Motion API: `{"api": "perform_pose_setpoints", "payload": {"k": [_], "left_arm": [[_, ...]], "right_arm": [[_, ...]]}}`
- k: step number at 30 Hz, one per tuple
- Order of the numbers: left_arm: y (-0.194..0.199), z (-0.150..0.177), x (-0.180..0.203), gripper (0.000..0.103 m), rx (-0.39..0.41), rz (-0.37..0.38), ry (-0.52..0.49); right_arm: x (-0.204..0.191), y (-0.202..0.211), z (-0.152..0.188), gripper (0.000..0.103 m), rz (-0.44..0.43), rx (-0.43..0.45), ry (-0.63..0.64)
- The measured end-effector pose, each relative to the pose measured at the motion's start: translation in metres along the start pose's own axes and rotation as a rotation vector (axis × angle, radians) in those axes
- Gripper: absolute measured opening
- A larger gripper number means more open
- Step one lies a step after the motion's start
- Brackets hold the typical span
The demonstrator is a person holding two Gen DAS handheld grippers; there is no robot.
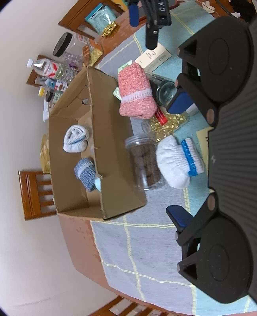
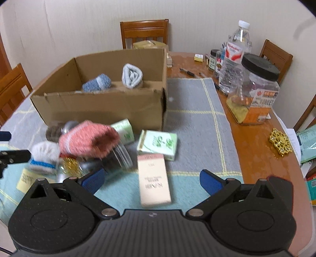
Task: Organize objects
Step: 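Move both tools back toward the white crocheted hat and cream KASI box, then grasp the white crocheted hat with the left tool while the right tool grasps the KASI box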
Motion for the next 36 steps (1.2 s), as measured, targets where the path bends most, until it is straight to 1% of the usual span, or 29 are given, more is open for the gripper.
{"api": "perform_pose_setpoints", "payload": {"k": [6, 11, 17, 21, 25, 28, 32, 36], "left_arm": [[-0.002, 0.006, 0.002, 0.098, -0.001, -0.029, 0.059], [-0.007, 0.011, 0.006, 0.098, -0.011, -0.046, 0.112], [-0.010, 0.017, 0.011, 0.098, -0.035, -0.067, 0.110], [-0.012, 0.020, 0.010, 0.098, -0.053, -0.067, 0.112], [-0.015, 0.021, 0.006, 0.098, -0.070, -0.069, 0.095], [-0.019, 0.021, 0.003, 0.098, -0.083, -0.058, 0.077], [-0.024, 0.022, -0.001, 0.098, -0.102, -0.032, 0.034], [-0.028, 0.019, -0.005, 0.098, -0.117, 0.003, -0.023]], "right_arm": [[0.005, -0.023, 0.020, 0.103, 0.011, -0.045, 0.073], [0.006, -0.045, 0.027, 0.103, -0.011, -0.080, 0.101], [0.011, -0.057, 0.032, 0.103, -0.024, -0.090, 0.114], [0.022, -0.060, 0.036, 0.103, -0.002, -0.092, 0.116], [0.038, -0.063, 0.042, 0.103, 0.041, -0.115, 0.089], [0.046, -0.062, 0.044, 0.103, 0.054, -0.126, 0.068], [0.043, -0.055, 0.038, 0.103, 0.034, -0.118, 0.032], [0.034, -0.050, 0.021, 0.103, 0.024, -0.101, -0.027]]}}
Point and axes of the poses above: each gripper's, at about its wrist camera, not at the fingertips, and y roughly against the way its jaws point, x to its right, z to its underside, the point moved 7 cm from there along -y, roughly the way its jaws point, and after that the axes turned 13 degrees about z, right-handed, at the moved point
